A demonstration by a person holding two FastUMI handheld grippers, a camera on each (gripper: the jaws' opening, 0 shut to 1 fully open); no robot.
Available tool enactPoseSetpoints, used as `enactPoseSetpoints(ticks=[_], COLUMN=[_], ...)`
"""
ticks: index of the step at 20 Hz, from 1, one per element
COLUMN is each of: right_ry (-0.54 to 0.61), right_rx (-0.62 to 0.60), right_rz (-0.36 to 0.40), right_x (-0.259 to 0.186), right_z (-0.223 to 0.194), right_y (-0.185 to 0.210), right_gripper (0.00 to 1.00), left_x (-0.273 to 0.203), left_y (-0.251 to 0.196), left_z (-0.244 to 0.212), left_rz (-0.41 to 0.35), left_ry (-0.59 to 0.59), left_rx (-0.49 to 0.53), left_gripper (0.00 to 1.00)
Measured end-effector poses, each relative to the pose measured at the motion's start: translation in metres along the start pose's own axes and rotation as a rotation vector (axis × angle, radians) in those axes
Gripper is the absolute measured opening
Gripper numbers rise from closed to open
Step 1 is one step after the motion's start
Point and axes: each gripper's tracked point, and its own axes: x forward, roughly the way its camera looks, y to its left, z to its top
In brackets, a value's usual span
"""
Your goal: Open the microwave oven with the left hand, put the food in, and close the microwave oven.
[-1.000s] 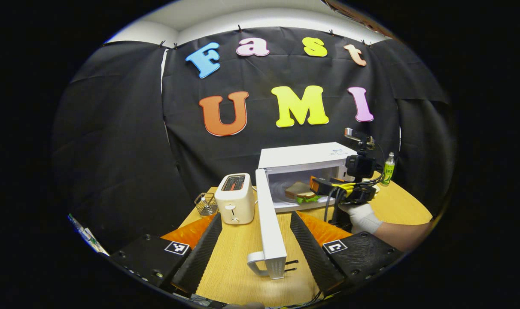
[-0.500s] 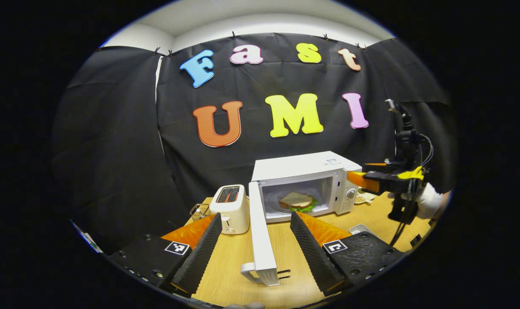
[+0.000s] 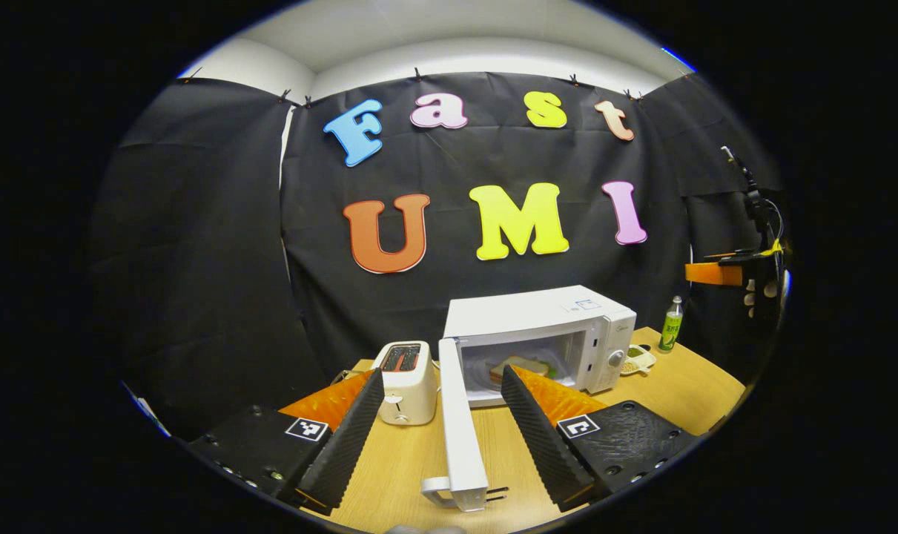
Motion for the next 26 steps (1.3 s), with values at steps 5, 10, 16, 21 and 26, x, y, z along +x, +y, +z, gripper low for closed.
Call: enactPoseSetpoints(ticks=[5, 10, 16, 21, 26], right_ry=[-0.014, 0.007, 0.013, 0.020, 0.032], right_rx=[0.031, 0.046, 0.031, 0.036, 0.032], right_rz=[-0.053, -0.063, -0.067, -0.062, -0.074], right_x=[-0.015, -0.023, -0.027, -0.030, -0.036], right_z=[0.005, 0.000, 0.000, -0.002, -0.007], right_y=[-0.021, -0.029, -0.031, -0.030, -0.033], right_gripper=[1.00, 0.92, 0.99, 0.92, 0.92], left_x=[-0.007, -0.002, -0.002, -0.003, -0.006], left_y=[0.022, 0.035, 0.060, 0.077, 0.083], left_z=[0.001, -0.001, -0.009, -0.014, -0.023], left_rz=[0.026, 0.019, 0.058, 0.113, 0.119], left_ry=[-0.015, -0.016, -0.018, -0.016, -0.009], left_rx=[-0.036, -0.079, -0.088, -0.104, -0.072], left_gripper=[0.90, 0.59, 0.16, 0.00, 0.00])
